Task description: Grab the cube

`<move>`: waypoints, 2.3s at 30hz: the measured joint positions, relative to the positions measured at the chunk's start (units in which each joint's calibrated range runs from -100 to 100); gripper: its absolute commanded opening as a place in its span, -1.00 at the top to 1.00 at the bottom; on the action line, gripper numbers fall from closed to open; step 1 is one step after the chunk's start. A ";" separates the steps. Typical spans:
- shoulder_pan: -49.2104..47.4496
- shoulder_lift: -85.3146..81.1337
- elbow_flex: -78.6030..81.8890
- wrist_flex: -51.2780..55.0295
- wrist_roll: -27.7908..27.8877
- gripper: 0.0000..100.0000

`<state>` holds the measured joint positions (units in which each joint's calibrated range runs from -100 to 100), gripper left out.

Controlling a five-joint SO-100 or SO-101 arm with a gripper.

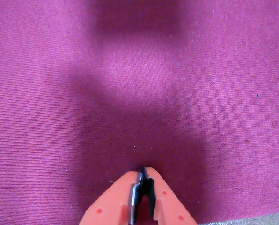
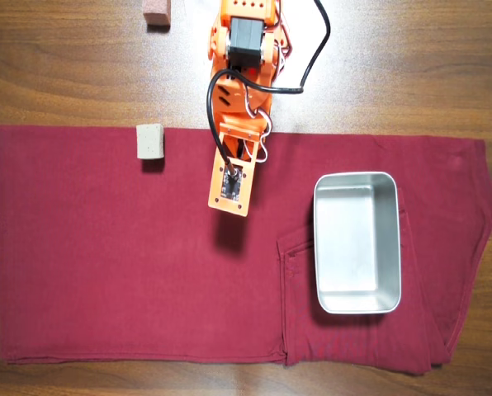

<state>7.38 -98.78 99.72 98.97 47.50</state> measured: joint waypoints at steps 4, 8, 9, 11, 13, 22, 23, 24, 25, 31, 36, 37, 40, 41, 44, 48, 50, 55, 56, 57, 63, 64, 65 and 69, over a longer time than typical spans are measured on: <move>0.00 0.00 0.00 0.00 0.00 1.00; 0.70 0.00 0.00 0.00 -0.29 0.86; 1.60 0.00 0.00 0.00 -0.24 0.80; 4.29 5.21 -3.50 -0.66 0.05 0.68; 7.48 19.62 -15.65 -0.85 0.54 0.55; 46.06 67.01 -65.29 0.85 16.02 0.48; 51.55 68.66 -65.56 0.85 18.07 0.46; 56.93 70.31 -65.84 0.85 19.88 0.43; 60.92 71.61 -65.84 0.85 21.25 0.40; 67.40 75.69 -65.84 -2.07 22.81 0.22; 65.10 81.86 -65.84 -11.55 20.02 0.22; 63.81 82.29 -65.29 -12.58 19.10 0.22; 59.82 82.64 -62.06 -14.55 16.41 0.23; 59.02 82.64 -60.87 -15.59 16.07 0.23; 59.32 82.64 -57.55 -18.40 16.07 0.30; 59.12 82.64 -54.70 -21.22 15.48 0.94; 58.62 82.64 -53.87 -22.54 15.09 1.00; 53.04 77.00 -53.22 -21.60 13.43 1.00; 47.36 73.26 -55.52 -18.97 12.36 1.00; 39.88 69.97 -59.02 -16.43 9.72 1.00; -19.64 72.92 -72.84 -20.56 -3.86 1.00; -27.72 74.91 -73.02 -22.63 -4.84 1.00; -34.00 76.48 -73.11 -24.51 -5.57 1.00; -48.26 81.77 -73.11 -27.04 -6.40 1.00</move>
<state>-40.88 -17.01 26.61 71.92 41.10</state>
